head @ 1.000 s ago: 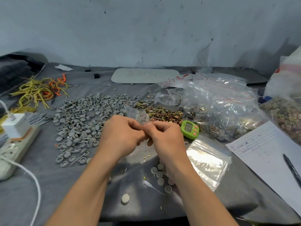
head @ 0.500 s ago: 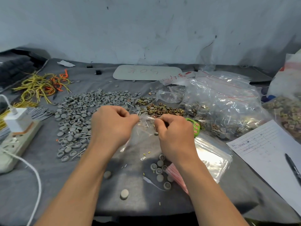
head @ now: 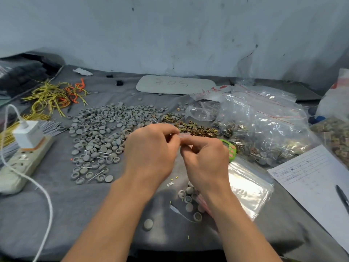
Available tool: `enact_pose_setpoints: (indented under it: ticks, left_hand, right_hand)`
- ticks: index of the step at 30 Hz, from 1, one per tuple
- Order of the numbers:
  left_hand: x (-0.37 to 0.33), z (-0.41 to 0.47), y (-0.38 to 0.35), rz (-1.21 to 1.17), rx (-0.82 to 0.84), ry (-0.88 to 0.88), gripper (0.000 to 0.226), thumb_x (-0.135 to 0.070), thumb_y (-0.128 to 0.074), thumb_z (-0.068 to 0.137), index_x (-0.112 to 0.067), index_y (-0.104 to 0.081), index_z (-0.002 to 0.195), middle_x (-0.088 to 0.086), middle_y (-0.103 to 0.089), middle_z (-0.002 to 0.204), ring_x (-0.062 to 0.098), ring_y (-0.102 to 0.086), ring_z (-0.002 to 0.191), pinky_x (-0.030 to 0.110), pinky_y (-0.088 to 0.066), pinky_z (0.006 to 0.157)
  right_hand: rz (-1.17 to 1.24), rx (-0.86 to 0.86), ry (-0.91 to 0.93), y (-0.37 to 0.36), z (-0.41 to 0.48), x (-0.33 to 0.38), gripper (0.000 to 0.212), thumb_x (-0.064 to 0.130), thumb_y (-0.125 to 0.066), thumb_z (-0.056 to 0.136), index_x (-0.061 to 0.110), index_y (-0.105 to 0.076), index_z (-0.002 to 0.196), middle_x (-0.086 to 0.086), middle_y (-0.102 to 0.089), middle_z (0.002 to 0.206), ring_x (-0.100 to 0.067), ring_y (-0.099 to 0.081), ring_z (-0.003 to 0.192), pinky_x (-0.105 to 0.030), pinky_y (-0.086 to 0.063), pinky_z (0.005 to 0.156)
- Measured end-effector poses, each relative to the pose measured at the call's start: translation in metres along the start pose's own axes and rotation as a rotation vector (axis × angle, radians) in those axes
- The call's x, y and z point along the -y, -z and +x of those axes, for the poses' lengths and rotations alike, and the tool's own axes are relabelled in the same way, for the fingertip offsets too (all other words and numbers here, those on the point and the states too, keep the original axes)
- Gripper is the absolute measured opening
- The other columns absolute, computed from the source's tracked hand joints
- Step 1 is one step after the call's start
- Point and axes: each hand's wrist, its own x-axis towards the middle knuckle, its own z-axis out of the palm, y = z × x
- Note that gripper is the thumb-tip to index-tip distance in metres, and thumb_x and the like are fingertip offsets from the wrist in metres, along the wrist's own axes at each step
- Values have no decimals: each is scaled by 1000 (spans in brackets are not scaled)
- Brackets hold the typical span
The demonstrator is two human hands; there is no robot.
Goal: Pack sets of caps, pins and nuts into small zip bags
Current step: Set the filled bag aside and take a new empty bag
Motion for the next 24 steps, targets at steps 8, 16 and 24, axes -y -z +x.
enact_pose_setpoints:
  ticks: [8,16,24]
  left_hand:
    - [-12,-10,-9,62,165,-183,18,-17,-77,77,-30,-79,90,-7,-73,81,20,-67,74,30,-51,64]
    - [-32,-20,-22,280,135,-247,52,-9,-85,50,-27,-75,98,-3,-65,61,21,-65,53,25,-40,44]
    - [-28,-18,-23,235,-52,-415,53,-12,-46,75,-21,-72,121,-4,-63,83,25,-50,78,36,-35,77]
  right_hand:
    - [869,106,-862,3,14,-4,51,4,-60,97,15,-67,48,1,-39,46,-8,-28,35,-19,-21,37]
    - [1404,153,-949,3,12,-1,32,-15,-48,95,5,-72,89,-12,-64,79,-21,-61,73,-30,-51,72]
    - [1152,214,-808,3,3,4,17,5,-55,98,12,-68,92,-11,-65,90,-24,-62,88,-34,-50,78]
